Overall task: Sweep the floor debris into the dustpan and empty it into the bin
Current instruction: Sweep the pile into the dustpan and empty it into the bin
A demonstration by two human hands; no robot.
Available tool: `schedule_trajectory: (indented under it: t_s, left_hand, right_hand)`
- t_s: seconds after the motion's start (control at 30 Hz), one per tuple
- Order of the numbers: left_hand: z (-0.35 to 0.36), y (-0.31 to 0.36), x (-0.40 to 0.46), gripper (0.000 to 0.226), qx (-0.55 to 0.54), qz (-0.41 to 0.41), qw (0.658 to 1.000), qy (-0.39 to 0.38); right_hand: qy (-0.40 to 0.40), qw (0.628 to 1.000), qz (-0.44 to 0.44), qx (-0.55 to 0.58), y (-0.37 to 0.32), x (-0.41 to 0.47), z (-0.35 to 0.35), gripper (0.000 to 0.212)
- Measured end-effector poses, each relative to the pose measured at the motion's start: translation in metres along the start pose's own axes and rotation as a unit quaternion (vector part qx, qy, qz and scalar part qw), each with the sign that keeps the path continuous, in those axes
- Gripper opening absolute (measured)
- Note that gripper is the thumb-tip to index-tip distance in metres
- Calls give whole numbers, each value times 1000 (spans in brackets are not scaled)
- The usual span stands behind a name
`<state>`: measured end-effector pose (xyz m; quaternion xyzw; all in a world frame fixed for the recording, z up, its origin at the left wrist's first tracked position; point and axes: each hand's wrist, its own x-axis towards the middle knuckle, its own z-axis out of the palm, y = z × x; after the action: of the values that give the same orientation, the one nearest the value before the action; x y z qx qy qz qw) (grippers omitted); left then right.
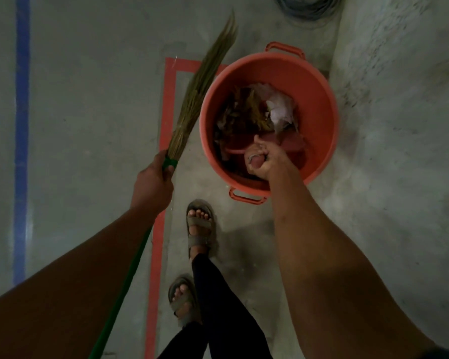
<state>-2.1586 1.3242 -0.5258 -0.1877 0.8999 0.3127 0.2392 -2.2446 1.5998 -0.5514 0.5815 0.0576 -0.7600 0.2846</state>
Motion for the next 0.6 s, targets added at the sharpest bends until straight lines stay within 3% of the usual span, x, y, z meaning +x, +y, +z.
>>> schedule_trajectory:
  t_s: [0.27,0.6]
  left_hand:
    - [-16,-18,-33,48,-9,-16,1000,10]
    - [-38,-66,-112,46,-57,-40,995,68]
  right_hand:
    - [-71,997,37,5,60,-65,-3,63]
    - [-155,986,-14,-54,133,-132,-4,51]
